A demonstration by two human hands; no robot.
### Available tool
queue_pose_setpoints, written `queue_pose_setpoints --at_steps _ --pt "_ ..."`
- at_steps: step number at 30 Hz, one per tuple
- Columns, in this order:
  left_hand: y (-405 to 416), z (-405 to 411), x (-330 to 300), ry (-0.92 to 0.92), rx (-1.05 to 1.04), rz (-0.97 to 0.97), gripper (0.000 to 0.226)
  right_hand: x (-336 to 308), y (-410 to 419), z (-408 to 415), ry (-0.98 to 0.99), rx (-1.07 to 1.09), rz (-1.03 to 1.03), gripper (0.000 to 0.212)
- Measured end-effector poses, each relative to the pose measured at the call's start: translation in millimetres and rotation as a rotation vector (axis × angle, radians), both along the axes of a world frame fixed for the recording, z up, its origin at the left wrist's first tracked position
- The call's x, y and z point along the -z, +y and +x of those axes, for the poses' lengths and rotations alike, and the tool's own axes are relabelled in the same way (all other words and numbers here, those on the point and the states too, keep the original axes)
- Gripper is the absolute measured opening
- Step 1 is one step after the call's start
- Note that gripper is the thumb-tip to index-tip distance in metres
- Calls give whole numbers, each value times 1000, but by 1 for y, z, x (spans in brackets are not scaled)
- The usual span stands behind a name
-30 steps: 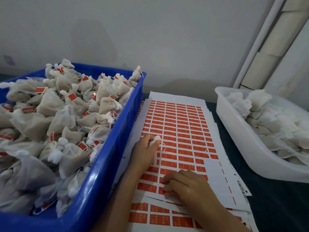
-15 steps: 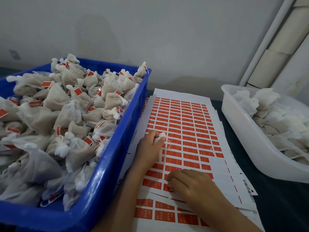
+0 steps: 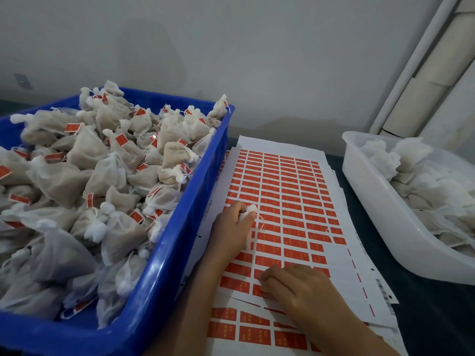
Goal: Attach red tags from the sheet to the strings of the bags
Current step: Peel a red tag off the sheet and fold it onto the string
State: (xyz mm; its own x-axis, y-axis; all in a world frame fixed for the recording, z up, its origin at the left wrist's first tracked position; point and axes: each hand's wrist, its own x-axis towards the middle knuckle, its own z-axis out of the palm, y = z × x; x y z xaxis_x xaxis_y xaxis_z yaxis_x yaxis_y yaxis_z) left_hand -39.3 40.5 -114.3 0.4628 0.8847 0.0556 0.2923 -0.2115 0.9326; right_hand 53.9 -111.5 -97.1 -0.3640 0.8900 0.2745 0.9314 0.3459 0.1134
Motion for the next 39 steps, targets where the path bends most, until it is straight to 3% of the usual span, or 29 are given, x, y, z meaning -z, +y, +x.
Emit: queue_pose_setpoints --at_steps 8,20,23,27,31,36,39 --pt "0 0 -1 14 0 -5 8 -5 0 2 140 43 -61 32" --pt "-2 -1 -4 15 -1 -11 12 -1 3 -6 148 121 -72 34" --pt "-3 -1 -5 17 -4 -19 12 -9 2 -5 266 150 -177 30" --pt "-4 -1 -6 29 -30 -27 15 0 -7 5 376 278 -343 50" --pt "-7 -5 -8 55 -89 -43 13 5 -11 4 430 357 -464 45" --pt "-15 -15 -13 157 -133 -67 13 3 -13 8 270 281 -422 51" --pt "-27 -24 -17 200 -139 -77 22 -1 -11 12 288 299 -448 52"
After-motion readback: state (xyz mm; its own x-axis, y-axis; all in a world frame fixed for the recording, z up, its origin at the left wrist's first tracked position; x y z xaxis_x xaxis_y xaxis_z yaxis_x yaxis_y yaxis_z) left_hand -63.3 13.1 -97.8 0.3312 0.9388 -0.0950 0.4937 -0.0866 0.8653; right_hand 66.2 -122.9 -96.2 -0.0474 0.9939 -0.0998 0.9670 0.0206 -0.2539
